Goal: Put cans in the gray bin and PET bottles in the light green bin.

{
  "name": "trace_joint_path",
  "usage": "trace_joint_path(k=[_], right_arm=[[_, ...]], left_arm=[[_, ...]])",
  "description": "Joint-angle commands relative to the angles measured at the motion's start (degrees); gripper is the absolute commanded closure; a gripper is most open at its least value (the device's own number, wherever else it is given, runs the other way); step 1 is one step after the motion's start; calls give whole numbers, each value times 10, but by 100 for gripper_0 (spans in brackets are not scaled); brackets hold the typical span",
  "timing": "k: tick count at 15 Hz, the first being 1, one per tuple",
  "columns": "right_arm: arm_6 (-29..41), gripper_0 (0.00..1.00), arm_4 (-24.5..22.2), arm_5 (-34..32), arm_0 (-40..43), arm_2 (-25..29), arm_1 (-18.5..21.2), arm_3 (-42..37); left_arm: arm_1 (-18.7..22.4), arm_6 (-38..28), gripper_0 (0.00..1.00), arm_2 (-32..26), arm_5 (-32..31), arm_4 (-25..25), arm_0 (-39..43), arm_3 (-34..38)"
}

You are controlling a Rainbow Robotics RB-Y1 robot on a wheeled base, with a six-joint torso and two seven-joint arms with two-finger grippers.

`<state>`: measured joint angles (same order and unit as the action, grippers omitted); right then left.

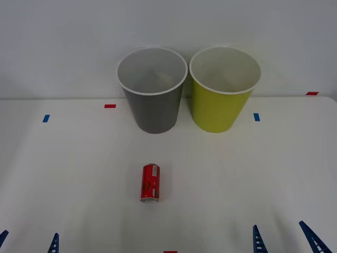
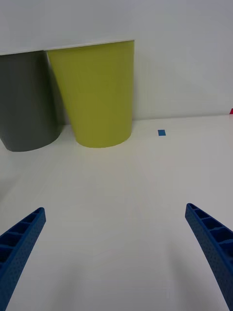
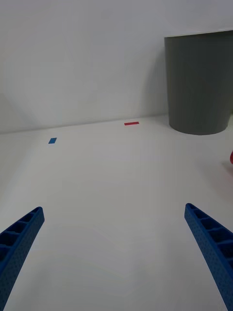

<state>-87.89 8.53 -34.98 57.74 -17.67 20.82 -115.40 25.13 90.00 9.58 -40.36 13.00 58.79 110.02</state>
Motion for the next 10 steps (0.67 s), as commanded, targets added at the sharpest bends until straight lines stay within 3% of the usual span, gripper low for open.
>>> trace_joint_path(k=[1, 5, 10], right_arm=[[0, 0, 0, 0, 0, 0, 0, 0], [0, 0, 0, 0, 0, 0, 0, 0], [0, 0, 0, 0, 0, 0, 0, 0]], left_arm=[[5, -2, 0, 4, -4, -3, -21, -30], [37, -2, 0, 4, -3, -3, -38, -24], [133, -1, 0, 39, 63, 45, -113, -2]])
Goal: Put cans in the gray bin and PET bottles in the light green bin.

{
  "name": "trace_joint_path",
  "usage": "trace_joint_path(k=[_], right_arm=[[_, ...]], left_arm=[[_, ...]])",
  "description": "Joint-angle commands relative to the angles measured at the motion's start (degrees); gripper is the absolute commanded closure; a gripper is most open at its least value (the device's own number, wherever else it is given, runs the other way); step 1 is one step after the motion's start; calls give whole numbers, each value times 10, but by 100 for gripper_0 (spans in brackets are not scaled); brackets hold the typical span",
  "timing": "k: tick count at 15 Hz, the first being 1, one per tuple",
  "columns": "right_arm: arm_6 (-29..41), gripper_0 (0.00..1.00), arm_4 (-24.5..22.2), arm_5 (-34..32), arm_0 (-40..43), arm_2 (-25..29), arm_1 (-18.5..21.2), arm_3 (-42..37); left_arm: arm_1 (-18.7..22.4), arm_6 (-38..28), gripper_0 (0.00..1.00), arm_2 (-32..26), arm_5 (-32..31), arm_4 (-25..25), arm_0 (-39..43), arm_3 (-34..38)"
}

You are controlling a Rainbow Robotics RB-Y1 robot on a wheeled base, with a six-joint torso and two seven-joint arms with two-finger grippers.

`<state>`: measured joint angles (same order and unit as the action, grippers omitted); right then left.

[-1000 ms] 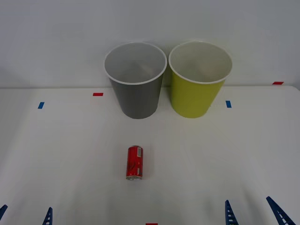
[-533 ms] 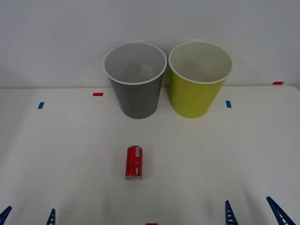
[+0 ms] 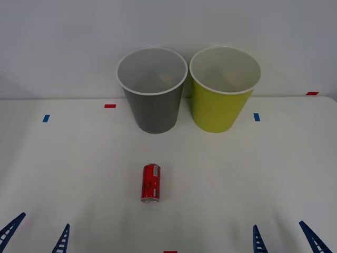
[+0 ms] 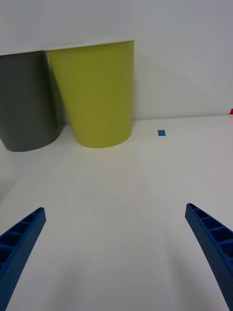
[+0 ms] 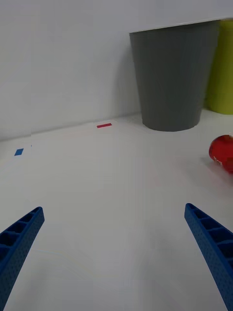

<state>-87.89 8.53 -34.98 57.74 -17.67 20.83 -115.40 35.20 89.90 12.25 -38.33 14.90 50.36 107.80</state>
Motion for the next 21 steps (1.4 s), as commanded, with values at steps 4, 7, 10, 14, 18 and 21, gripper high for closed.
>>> trace_joint_path(k=[4, 7, 10, 14, 18, 21], right_arm=[[0, 0, 0, 0, 0, 0, 0, 0], [0, 0, 0, 0, 0, 0, 0, 0], [0, 0, 0, 0, 0, 0, 0, 0], [0, 0, 0, 0, 0, 0, 0, 0], [0, 0, 0, 0, 0, 0, 0, 0], [0, 0, 0, 0, 0, 0, 0, 0]], left_arm=[[59, 3, 0, 4, 169, 41, -40, 101], [73, 3, 0, -10, 279, 38, -61, 154], [80, -3, 0, -32, 432, 45, -98, 211], [79, -10, 0, -57, 633, 59, -151, 281], [72, -18, 0, -108, 825, 142, -187, 356], [49, -18, 0, -126, 938, 189, -247, 358]])
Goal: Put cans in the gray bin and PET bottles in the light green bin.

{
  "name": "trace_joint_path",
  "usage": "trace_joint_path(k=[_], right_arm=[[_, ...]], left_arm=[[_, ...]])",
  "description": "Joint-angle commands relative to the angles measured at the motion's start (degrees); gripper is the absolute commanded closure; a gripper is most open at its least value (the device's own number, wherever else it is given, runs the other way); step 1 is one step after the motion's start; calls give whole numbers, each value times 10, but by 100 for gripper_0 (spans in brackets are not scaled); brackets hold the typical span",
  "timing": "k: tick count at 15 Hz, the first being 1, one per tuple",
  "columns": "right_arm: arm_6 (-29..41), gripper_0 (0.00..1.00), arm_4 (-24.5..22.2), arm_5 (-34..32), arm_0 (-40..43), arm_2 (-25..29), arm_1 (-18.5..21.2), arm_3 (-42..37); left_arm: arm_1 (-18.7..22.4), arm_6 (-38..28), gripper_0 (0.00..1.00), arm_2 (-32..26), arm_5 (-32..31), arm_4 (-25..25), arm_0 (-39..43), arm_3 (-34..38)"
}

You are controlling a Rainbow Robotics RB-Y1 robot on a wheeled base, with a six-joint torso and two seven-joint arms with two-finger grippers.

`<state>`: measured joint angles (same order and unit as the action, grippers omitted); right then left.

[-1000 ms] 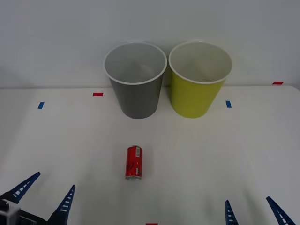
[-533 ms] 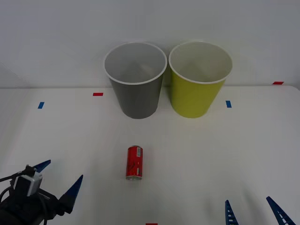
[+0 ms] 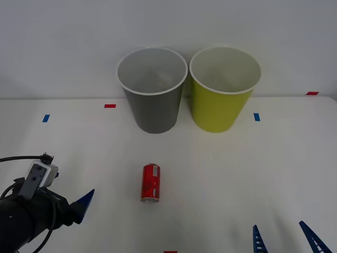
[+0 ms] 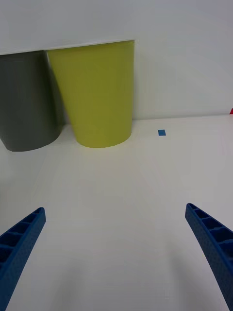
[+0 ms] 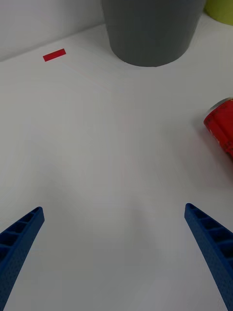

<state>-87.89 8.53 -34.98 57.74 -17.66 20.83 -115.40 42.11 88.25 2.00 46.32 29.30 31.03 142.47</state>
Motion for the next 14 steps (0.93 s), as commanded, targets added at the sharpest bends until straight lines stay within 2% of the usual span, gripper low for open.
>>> trace_joint_path(k=[1, 5, 7, 9, 11, 14], right_arm=[[0, 0, 0, 0, 0, 0, 0, 0], [0, 0, 0, 0, 0, 0, 0, 0], [0, 0, 0, 0, 0, 0, 0, 0], [0, 0, 0, 0, 0, 0, 0, 0], [0, 0, 0, 0, 0, 0, 0, 0], [0, 0, 0, 0, 0, 0, 0, 0]], left_arm=[[-30, -2, 0, -29, 143, 49, -81, 12], [-84, -2, 0, -41, 328, 59, -177, 25], [-106, -5, 0, -41, 384, 59, -213, 25], [-129, -17, 0, -39, 415, 63, -235, 26], [-149, -53, 0, -34, 417, 63, -242, 23], [-130, -124, 0, 11, 417, 52, -258, 22]])
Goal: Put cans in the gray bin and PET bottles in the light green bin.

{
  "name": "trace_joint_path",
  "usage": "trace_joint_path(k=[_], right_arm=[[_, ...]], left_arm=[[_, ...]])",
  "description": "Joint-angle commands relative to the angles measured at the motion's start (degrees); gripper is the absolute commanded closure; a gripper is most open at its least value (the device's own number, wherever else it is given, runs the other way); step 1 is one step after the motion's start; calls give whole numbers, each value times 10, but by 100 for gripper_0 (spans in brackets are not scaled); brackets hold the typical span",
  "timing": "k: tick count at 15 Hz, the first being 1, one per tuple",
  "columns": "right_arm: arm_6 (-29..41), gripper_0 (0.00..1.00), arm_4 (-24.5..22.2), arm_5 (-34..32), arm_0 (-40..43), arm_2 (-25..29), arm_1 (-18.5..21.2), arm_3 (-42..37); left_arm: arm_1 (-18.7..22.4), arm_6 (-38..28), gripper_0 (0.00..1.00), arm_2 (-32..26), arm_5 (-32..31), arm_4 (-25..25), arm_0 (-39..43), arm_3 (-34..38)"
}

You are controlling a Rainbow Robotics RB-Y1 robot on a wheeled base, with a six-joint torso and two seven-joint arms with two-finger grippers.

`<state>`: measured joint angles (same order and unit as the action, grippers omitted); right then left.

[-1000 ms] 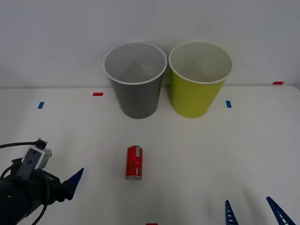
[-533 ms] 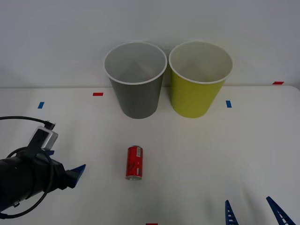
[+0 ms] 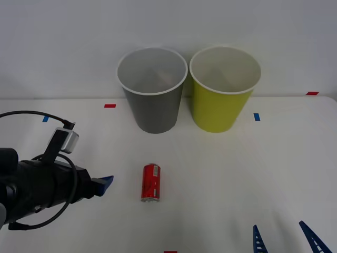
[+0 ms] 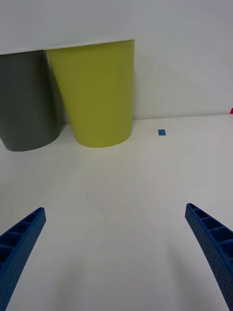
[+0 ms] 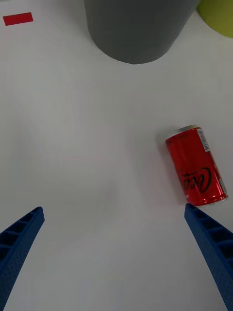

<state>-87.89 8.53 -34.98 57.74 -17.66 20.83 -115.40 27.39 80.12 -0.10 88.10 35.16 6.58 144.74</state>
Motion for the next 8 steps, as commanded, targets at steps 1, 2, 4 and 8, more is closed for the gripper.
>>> trace_joint_path(k=[1, 2, 4, 8], right_arm=[[0, 0, 0, 0, 0, 0, 0, 0], [0, 0, 0, 0, 0, 0, 0, 0], [0, 0, 0, 0, 0, 0, 0, 0], [0, 0, 0, 0, 0, 0, 0, 0]], left_arm=[[36, -60, 0, 50, 0, -8, -24, -3], [60, -75, 0, 69, 0, -13, -37, -2], [92, -105, 0, 94, -1, -16, -58, -2], [113, -164, 0, 150, -29, -39, -93, -29]])
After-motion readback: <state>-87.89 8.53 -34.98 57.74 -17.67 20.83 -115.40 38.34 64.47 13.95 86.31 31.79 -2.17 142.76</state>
